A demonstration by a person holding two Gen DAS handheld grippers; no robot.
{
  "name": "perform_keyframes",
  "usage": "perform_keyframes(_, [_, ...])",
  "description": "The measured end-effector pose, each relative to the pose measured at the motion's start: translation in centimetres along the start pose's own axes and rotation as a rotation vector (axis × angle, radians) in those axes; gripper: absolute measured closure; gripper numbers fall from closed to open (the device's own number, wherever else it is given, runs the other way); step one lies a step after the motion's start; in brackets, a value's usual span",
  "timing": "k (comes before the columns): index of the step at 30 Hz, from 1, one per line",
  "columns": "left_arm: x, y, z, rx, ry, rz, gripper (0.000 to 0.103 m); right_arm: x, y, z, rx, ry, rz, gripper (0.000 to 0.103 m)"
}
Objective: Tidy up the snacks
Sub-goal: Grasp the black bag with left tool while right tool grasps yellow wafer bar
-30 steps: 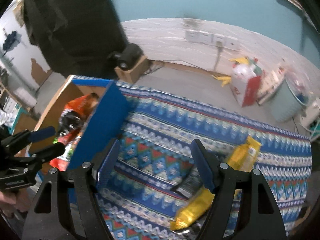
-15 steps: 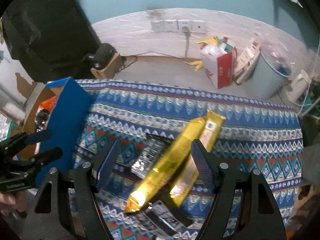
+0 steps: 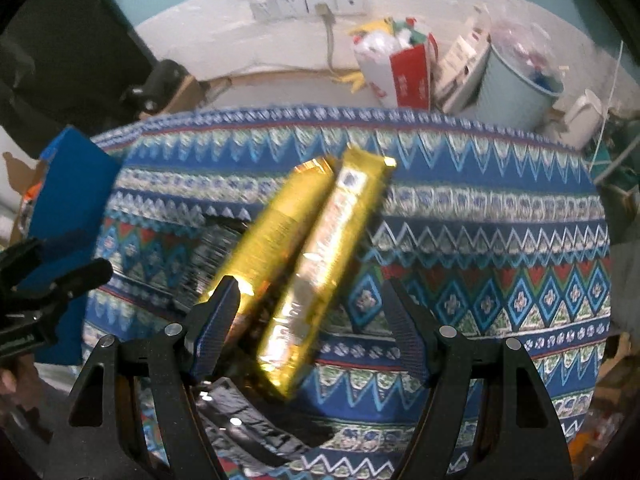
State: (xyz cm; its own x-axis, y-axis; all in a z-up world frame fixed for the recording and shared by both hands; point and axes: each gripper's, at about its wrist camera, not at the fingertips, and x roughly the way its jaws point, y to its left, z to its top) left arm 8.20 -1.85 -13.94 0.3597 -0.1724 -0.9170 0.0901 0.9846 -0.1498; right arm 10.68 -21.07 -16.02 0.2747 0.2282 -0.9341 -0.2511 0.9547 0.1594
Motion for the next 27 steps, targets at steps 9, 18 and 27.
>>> perform_keyframes(9, [3.4,-1.3,0.9,0.003,0.047,-0.018,0.036,2.8,-1.3,-0.8,0.028,0.047,0.043,0.029])
perform_keyframes(18, [5.9,-1.6,0.9,-0.026,0.093,-0.04,0.036,5.0,-1.0,-0.7,0.009,0.074,0.063,0.063])
perform_keyframes(27, [7.8,-3.6,1.7,-0.02,0.125,-0.068,0.035,3.5,-4.5,-1.4,0.016,0.071,-0.077,0.074])
